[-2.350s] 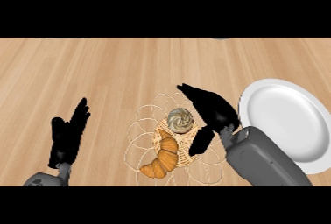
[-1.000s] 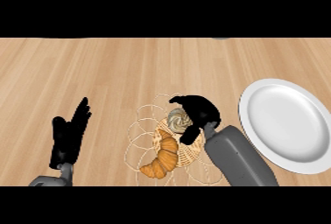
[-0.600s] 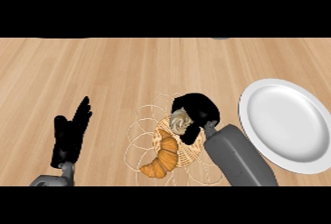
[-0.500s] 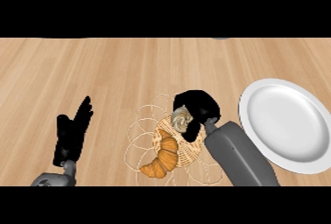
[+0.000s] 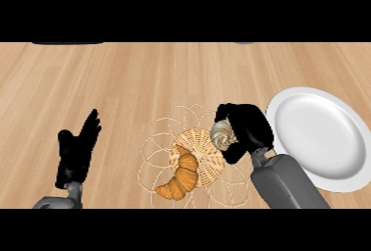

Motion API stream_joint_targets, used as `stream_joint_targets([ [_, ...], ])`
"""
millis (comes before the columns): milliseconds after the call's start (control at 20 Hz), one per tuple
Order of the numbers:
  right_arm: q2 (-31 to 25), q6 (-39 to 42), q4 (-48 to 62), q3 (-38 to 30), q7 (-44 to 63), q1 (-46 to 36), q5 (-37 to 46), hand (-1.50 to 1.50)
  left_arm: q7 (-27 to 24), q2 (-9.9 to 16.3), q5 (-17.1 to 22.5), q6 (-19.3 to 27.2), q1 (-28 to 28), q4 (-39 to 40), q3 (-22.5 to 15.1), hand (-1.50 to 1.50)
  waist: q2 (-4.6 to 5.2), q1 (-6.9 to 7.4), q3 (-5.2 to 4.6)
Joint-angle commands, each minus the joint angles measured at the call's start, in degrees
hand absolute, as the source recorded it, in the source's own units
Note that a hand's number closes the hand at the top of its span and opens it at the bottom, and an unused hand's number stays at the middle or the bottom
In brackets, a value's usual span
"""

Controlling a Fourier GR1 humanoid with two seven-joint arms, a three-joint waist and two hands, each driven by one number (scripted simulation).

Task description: Pick the cupcake from the placemat and place it in the plate

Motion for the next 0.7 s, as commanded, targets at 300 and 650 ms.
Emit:
stream_joint_targets([
  [300,-5.59,-4.05,-29.79,-2.96,3.12,13.51,2.91,1.50,0.63,1.20,1.05,-1.84,1.87,-1.90,1.99,0.00,-0.24,-0.54,0.01],
  [650,-6.31,0.91,-37.49,-13.31,11.64,8.53,3.34,1.50,-0.23,-0.56,-0.68,-1.47,0.74,-1.00,1.06,0.00,0.15,0.42,-0.01],
])
